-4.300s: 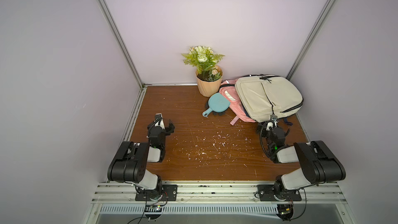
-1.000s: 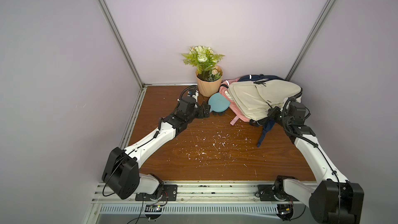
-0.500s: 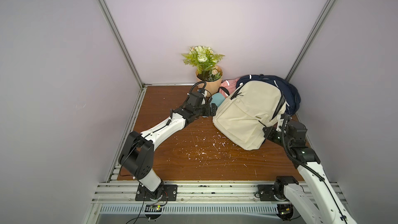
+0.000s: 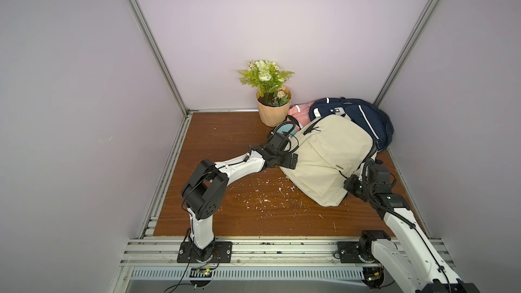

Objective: Zip up the backpack
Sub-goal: Adjust the backpack at the center of the board.

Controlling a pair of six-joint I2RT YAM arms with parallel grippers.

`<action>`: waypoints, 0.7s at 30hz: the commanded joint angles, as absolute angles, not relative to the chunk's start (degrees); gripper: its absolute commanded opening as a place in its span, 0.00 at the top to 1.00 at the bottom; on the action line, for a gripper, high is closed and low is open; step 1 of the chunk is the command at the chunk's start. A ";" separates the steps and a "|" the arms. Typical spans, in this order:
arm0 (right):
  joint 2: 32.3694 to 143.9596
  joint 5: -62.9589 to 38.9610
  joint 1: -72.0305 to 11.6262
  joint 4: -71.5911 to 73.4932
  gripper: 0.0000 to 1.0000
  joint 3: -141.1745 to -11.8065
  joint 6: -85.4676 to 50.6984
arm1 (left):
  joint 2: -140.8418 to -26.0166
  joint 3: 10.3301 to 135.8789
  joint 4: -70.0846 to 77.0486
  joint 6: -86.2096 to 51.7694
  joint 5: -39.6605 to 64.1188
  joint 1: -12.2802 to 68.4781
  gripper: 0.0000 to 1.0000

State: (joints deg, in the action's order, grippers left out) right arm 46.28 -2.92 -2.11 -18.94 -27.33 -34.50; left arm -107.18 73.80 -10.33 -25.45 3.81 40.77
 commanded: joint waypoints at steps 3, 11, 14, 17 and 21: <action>47.70 2.04 -1.67 -20.65 1.00 -30.69 -34.03 | -111.03 75.96 -7.74 -25.14 5.65 38.84 0.00; 50.13 1.15 -1.63 -18.81 1.00 -31.01 -33.42 | -116.33 79.67 -6.94 -24.10 11.07 38.56 0.09; 49.87 1.76 -1.59 -18.64 1.00 -31.11 -32.84 | -114.37 77.09 -4.57 -23.76 11.82 40.01 0.23; 49.21 2.63 -1.58 -18.63 1.00 -31.11 -31.93 | -111.24 74.16 -3.68 -23.58 8.43 42.34 0.38; 49.42 2.02 -1.59 -18.24 1.00 -31.32 -30.48 | -105.14 67.86 -1.05 -26.28 3.55 44.55 0.59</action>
